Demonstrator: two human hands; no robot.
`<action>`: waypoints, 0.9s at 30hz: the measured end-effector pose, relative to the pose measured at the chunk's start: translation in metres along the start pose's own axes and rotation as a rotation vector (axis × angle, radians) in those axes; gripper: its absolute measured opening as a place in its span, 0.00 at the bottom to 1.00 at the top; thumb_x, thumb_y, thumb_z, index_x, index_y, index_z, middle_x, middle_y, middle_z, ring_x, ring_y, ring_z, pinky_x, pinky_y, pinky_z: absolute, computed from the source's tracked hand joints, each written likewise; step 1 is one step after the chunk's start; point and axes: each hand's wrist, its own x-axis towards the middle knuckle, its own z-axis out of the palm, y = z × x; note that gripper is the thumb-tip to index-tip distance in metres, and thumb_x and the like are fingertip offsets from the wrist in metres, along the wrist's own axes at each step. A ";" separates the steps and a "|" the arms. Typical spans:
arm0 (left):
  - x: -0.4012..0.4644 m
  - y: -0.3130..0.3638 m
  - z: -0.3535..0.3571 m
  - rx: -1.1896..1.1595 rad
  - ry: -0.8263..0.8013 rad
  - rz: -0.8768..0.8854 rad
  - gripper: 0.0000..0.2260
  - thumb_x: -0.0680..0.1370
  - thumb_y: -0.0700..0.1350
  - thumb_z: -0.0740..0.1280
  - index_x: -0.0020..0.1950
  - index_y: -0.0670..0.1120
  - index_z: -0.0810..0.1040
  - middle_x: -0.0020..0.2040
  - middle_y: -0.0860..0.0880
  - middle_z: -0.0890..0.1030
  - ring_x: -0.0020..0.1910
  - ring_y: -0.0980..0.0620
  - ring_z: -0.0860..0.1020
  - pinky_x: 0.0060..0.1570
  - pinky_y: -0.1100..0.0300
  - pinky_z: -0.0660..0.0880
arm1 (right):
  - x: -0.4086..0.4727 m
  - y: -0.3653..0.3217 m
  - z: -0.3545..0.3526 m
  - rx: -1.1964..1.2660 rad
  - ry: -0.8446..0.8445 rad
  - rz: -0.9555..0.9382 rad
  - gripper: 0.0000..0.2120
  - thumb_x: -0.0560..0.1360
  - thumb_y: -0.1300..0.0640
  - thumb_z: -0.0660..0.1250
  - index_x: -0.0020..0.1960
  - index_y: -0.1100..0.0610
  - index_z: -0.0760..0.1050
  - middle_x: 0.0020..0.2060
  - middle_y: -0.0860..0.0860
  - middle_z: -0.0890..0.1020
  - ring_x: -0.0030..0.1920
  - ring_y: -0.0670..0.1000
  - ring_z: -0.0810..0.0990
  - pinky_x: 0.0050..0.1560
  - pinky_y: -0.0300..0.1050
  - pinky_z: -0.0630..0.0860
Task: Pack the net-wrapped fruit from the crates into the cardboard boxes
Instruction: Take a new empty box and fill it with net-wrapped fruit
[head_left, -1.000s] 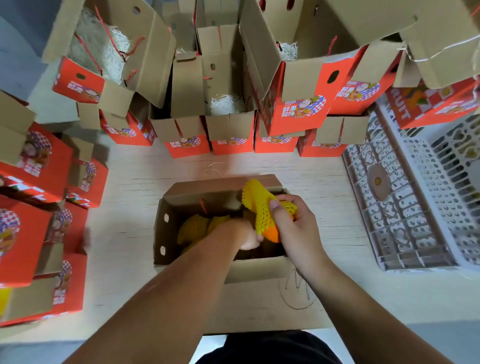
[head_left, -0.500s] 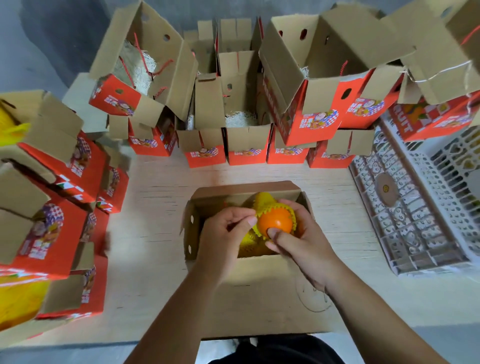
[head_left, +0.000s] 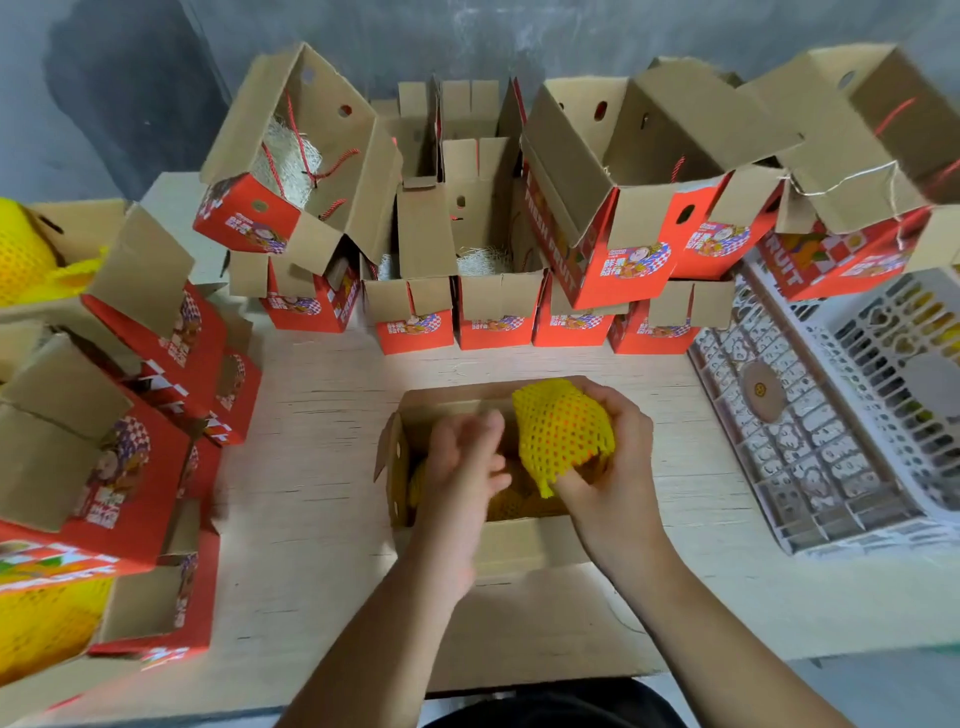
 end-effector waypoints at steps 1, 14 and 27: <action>0.003 0.002 0.001 -0.184 -0.060 -0.166 0.25 0.76 0.65 0.69 0.68 0.54 0.75 0.63 0.49 0.81 0.59 0.53 0.82 0.57 0.56 0.79 | -0.001 -0.003 -0.001 -0.029 -0.048 -0.063 0.37 0.67 0.58 0.75 0.73 0.45 0.67 0.65 0.48 0.70 0.71 0.48 0.68 0.68 0.47 0.70; 0.020 -0.002 0.003 -0.110 -0.176 -0.249 0.32 0.81 0.62 0.64 0.82 0.52 0.63 0.76 0.48 0.74 0.74 0.49 0.72 0.76 0.47 0.66 | -0.003 -0.020 0.008 0.185 -0.374 0.260 0.32 0.73 0.52 0.77 0.73 0.48 0.69 0.58 0.42 0.83 0.59 0.43 0.82 0.59 0.43 0.80; 0.050 -0.059 -0.075 0.993 0.364 0.160 0.27 0.78 0.29 0.58 0.72 0.51 0.75 0.71 0.46 0.67 0.61 0.37 0.71 0.56 0.61 0.62 | 0.050 0.034 0.104 -0.311 -0.531 0.650 0.33 0.67 0.39 0.78 0.65 0.52 0.72 0.51 0.53 0.83 0.42 0.55 0.82 0.41 0.47 0.79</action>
